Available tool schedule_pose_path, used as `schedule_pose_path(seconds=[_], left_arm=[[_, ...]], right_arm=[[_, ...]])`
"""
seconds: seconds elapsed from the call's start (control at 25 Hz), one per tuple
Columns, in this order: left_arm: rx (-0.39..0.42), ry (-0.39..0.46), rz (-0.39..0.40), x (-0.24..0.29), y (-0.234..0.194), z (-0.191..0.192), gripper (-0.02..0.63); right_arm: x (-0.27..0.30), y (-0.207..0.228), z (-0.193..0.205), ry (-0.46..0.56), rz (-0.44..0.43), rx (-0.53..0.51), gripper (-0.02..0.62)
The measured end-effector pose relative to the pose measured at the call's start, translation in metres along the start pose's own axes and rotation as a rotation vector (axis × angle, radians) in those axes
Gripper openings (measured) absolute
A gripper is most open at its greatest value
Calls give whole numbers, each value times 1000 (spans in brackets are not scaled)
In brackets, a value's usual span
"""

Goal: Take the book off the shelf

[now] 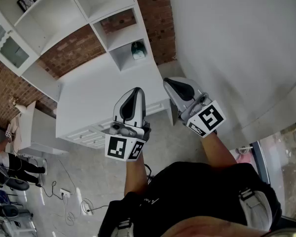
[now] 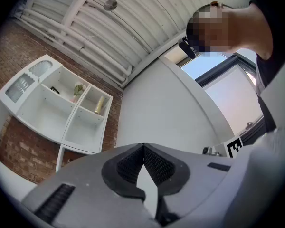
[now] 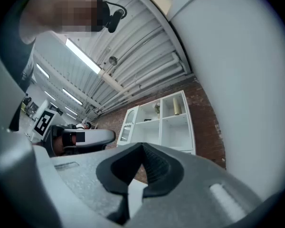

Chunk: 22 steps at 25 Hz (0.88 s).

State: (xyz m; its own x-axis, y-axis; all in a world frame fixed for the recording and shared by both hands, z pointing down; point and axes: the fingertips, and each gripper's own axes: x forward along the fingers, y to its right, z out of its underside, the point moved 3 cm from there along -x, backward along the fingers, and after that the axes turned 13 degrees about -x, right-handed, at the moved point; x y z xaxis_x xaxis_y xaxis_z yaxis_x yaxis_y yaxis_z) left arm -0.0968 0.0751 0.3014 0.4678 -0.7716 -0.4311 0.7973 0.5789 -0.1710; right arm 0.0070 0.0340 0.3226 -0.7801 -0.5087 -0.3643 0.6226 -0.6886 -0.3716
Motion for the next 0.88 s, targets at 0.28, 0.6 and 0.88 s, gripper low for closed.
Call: schedule_pose_path(seconds=[0.28, 0.6, 0.88], left_arm=[[-5, 8, 4, -3, 1, -4, -2], [-25, 21, -10, -14, -19, -9, -2], [-49, 36, -16, -34, -56, -26, -2]], right_arm=[[1, -2, -4, 3, 1, 5, 0], [15, -14, 1, -10, 10, 16, 2], [38, -37, 7, -44, 45, 3, 2]])
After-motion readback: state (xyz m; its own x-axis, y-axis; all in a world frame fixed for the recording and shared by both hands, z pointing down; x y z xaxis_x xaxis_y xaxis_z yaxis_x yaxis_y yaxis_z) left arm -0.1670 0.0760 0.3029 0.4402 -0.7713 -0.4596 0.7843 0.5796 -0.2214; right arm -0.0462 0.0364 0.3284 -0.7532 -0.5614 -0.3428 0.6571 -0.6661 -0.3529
